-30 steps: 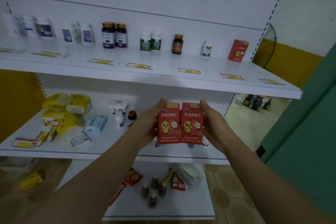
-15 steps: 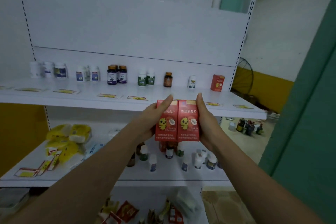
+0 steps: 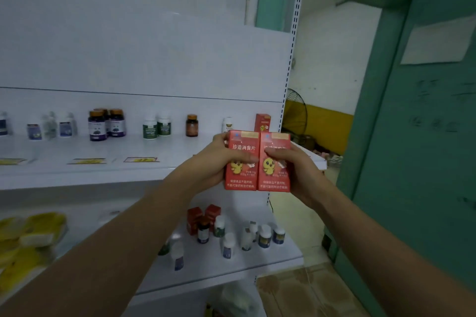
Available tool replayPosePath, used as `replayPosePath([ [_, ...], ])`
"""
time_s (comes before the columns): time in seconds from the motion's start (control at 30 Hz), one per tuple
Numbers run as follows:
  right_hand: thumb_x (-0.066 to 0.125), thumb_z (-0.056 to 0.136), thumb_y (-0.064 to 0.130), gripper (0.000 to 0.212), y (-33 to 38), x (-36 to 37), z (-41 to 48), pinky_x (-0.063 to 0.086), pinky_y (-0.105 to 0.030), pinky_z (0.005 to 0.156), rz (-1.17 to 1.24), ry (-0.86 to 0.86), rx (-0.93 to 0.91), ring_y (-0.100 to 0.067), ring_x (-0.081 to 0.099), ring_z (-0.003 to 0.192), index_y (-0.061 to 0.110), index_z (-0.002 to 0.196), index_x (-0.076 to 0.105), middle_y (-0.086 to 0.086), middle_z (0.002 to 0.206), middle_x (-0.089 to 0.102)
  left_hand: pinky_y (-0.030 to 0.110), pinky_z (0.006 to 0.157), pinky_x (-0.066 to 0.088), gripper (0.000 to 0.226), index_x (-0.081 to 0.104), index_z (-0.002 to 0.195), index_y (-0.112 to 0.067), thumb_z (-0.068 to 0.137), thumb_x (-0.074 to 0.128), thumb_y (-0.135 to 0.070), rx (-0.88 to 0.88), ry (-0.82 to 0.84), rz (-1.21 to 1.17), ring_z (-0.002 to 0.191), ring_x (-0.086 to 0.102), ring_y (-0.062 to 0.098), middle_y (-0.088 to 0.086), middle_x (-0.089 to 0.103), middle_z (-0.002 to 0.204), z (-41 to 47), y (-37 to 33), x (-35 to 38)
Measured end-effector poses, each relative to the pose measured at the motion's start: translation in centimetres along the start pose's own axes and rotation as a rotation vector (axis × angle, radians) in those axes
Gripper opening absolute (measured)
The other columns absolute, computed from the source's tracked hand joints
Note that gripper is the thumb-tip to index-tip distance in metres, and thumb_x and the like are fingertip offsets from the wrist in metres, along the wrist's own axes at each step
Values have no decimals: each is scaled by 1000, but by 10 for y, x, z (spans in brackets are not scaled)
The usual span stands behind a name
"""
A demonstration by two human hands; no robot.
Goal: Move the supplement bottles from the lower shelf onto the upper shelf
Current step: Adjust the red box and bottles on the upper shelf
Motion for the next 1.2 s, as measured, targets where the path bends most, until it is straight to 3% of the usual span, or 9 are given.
replayPosePath([
  [0.07,58,87,8,24,6,-13,5,59,-30,62,-18,-44,-6,-19,73,73,14,111,62,-5,92,74,48,84,57,91,40,136,-7,57,84,-3,37,2,-22,103,68,32,18,63,122,18,0,5],
  [0.2,66,83,11,33,12,-52,28,58,-30,64,-126,-141,8,-19,72,80,17,115,59,-5,100,72,39,86,57,53,57,119,-12,70,79,-7,101,-26,122,99,69,22,8,68,112,53,-1,20],
  [0.33,75,65,22,67,10,-101,71,57,-30,73,-221,-202,-4,-21,69,96,14,127,52,-4,113,68,43,91,55,63,54,125,-11,69,81,-17,145,-103,228,102,68,24,6,66,116,107,0,29],
  [0.5,79,57,25,76,-7,-170,141,56,-40,86,-258,-189,-6,-25,67,104,14,128,52,-8,120,64,40,89,56,67,54,127,-15,67,83,-21,178,-218,313,101,67,22,-1,64,115,191,17,43],
  [0.6,82,60,19,70,-18,-216,185,52,-47,94,-299,-170,6,-27,65,107,16,125,53,-7,120,62,34,78,57,65,50,126,-13,70,81,-12,121,-254,256,100,64,20,0,63,113,249,33,54],
  [0.7,80,72,11,56,-30,-257,225,57,-40,86,-367,-151,37,-25,66,102,21,121,54,-5,118,61,26,67,53,55,51,114,-15,70,78,2,59,-269,209,97,62,21,5,64,108,299,52,63],
  [0.8,79,73,8,58,-45,-289,263,59,-27,72,-389,-92,71,-19,66,97,19,125,54,-4,118,61,39,80,56,49,55,100,-20,67,79,6,37,-327,239,99,65,27,8,67,105,345,71,60],
  [0.9,76,75,5,59,-61,-310,294,58,-29,70,-352,-46,136,-19,66,96,19,128,53,0,115,61,50,92,53,59,59,113,-17,63,82,3,13,-362,280,103,66,30,8,68,109,377,84,54],
  [1.2,84,67,19,58,-95,-336,378,54,-48,90,-525,-66,81,-22,65,101,28,115,53,0,114,63,43,93,53,69,53,125,-19,65,85,-11,63,-482,465,107,62,22,0,63,113,440,101,32],
])
Point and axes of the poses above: each hand's wrist, its own z-axis towards the middle knuckle, its own x-axis out of the palm, y = z × x, the point moved 1 cm from there along z, towards the middle knuckle
